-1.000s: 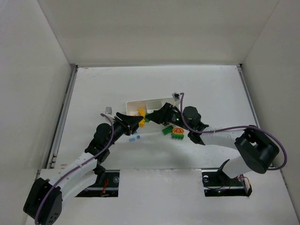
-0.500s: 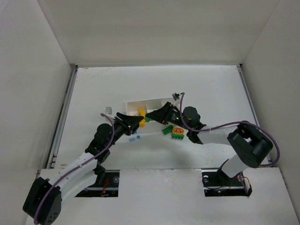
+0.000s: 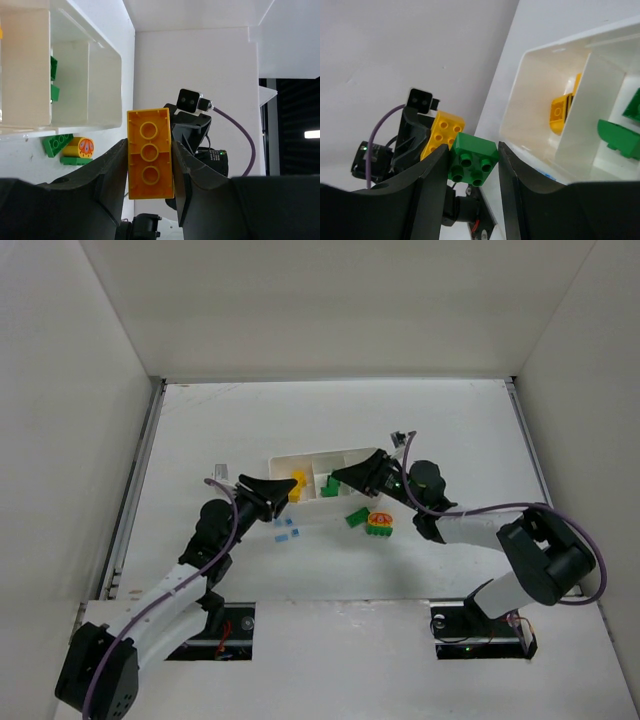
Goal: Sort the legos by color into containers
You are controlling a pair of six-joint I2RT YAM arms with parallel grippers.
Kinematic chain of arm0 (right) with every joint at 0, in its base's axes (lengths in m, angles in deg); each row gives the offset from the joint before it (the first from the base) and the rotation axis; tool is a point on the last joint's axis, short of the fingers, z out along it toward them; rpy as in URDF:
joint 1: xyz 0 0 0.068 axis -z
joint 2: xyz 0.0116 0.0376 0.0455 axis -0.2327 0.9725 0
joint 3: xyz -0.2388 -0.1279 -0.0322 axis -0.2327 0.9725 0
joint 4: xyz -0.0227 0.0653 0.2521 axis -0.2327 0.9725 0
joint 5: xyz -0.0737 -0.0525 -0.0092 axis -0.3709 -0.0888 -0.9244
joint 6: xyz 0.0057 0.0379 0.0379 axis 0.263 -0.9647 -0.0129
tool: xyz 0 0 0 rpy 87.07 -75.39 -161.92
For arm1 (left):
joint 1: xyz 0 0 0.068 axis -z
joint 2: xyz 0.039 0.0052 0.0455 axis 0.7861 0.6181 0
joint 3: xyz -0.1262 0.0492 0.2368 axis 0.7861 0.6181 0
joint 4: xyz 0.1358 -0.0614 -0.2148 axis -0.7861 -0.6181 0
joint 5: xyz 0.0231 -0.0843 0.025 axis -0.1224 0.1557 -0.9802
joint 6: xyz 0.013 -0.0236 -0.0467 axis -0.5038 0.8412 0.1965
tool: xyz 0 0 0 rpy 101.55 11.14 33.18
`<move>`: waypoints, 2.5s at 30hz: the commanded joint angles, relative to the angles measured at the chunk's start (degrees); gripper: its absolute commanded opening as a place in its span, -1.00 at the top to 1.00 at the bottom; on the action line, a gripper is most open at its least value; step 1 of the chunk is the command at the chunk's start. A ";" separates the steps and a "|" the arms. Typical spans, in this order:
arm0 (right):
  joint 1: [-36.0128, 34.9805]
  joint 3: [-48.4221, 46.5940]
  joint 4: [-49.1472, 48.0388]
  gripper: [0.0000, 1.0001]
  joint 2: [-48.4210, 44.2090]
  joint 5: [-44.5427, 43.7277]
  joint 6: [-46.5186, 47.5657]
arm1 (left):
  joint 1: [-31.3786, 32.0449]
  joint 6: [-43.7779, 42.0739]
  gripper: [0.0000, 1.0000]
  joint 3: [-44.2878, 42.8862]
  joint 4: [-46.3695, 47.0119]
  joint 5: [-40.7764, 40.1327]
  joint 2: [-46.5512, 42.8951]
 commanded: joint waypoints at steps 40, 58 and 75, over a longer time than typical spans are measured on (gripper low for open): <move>-12.90 1.85 52.88 -0.53 -24.63 -45.95 25.12 | 5.84 -42.98 0.46 -34.85 -28.84 -26.37 35.82; -16.61 -2.37 57.73 -0.96 -14.62 -49.75 27.05 | 6.54 -44.04 0.00 -33.80 -28.67 -27.51 34.51; -13.18 -6.76 59.92 -0.72 -6.71 -44.29 30.13 | 18.14 -42.28 0.04 -24.49 -30.43 -27.43 15.87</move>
